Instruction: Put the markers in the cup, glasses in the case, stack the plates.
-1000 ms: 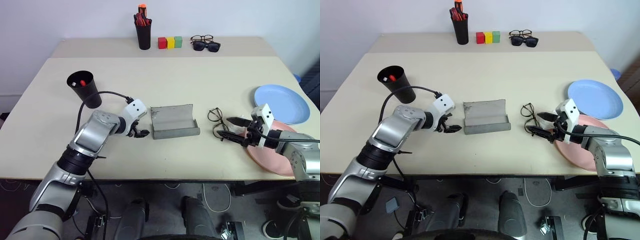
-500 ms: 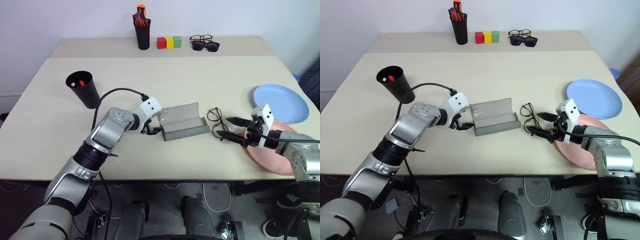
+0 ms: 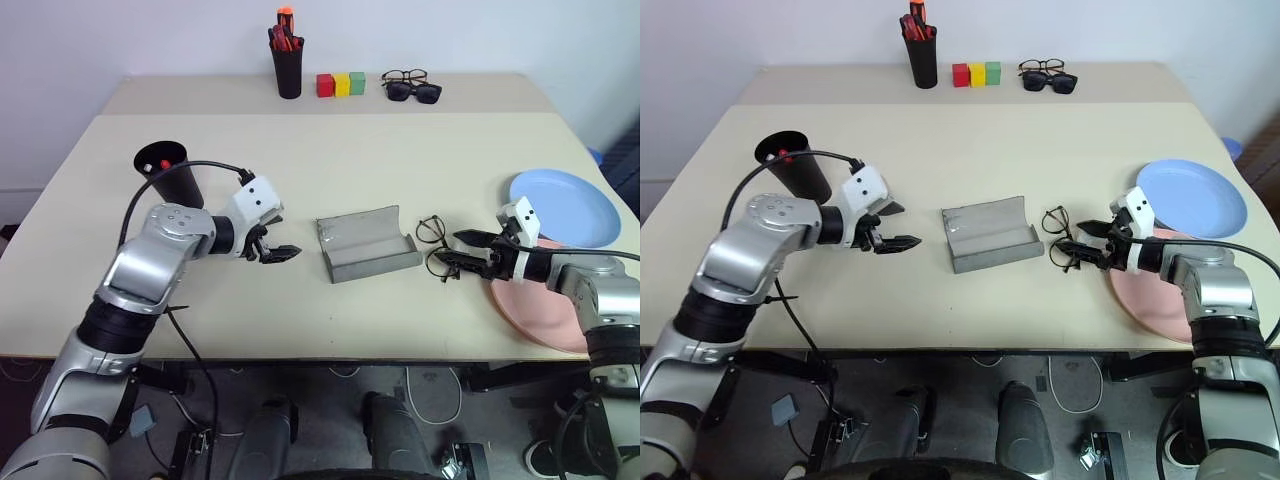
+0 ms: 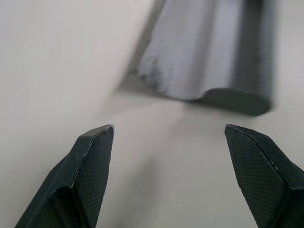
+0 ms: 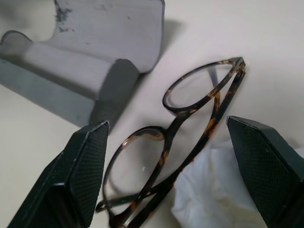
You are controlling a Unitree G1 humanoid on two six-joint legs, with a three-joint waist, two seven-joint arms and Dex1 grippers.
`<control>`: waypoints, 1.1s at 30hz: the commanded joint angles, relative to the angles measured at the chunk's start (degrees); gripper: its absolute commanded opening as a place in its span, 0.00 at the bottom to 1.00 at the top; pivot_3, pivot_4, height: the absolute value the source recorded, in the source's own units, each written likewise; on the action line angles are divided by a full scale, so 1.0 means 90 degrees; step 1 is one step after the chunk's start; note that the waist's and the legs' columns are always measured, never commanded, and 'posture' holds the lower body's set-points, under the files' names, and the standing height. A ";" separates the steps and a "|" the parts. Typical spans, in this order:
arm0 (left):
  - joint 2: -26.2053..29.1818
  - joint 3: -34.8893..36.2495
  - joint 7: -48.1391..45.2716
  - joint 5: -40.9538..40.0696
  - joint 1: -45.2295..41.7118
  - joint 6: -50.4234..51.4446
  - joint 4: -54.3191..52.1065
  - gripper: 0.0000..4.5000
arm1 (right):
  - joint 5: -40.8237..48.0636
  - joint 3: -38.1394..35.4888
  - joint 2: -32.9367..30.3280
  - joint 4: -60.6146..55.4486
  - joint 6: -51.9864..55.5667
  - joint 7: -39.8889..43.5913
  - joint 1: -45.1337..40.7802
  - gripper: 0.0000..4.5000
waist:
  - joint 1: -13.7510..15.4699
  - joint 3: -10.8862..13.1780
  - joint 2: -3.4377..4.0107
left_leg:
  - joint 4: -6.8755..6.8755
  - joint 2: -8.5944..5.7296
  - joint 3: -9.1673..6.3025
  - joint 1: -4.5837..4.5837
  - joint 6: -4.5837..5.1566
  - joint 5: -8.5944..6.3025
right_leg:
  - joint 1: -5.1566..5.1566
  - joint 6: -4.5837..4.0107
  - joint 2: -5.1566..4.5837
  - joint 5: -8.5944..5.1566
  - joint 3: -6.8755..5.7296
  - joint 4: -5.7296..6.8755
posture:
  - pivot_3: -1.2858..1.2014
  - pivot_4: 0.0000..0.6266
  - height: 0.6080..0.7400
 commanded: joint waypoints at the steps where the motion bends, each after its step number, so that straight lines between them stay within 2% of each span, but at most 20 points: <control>1: 0.0155 0.0453 -0.0009 -0.0371 0.0031 0.0116 -0.0539 0.84 | -0.0178 0.0118 -0.0070 0.0378 0.0063 0.0196 -0.0348 0.90 | -0.0007 0.0000 0.0000 | 0.0000 0.0000 0.0000 0.0000 0.0000 0.0000 | 0.0001 0.0000 0.0000 0.0000 0.0000 -0.0001 | 0.52 0.24 1.00; 16: 0.0182 0.0723 0.0845 -0.0752 0.0588 0.0575 -0.1135 0.84 | -0.0656 0.0524 -0.0018 0.1062 0.0198 0.0772 -0.1125 0.90 | -0.0050 0.0000 0.0000 | 0.0000 0.0001 0.0000 0.0004 -0.0001 0.0000 | 0.0000 0.0000 0.0002 0.0000 0.0000 0.0003 | 0.52 0.24 1.00; 30: 0.0138 0.0641 0.1250 -0.1042 0.0658 0.0638 -0.1163 0.84 | -0.0737 0.0529 0.0078 0.1018 0.0166 0.0866 -0.1245 0.90 | -0.0047 0.0000 0.0000 | -0.0001 0.0001 0.0000 0.0004 -0.0002 0.0001 | 0.0000 0.0000 0.0002 0.0000 0.0000 0.0002 | 0.52 0.24 1.00; 33: 0.0113 0.0612 0.1304 -0.1054 0.0639 0.0646 -0.1132 0.86 | -0.0738 0.0522 0.0103 0.1015 0.0161 0.0844 -0.1264 0.71 | -0.0047 0.0000 0.0000 | -0.0001 0.0000 0.0000 0.0004 -0.0002 0.0001 | 0.0000 0.0000 0.0001 0.0000 0.0000 0.0002 | 0.52 0.24 1.00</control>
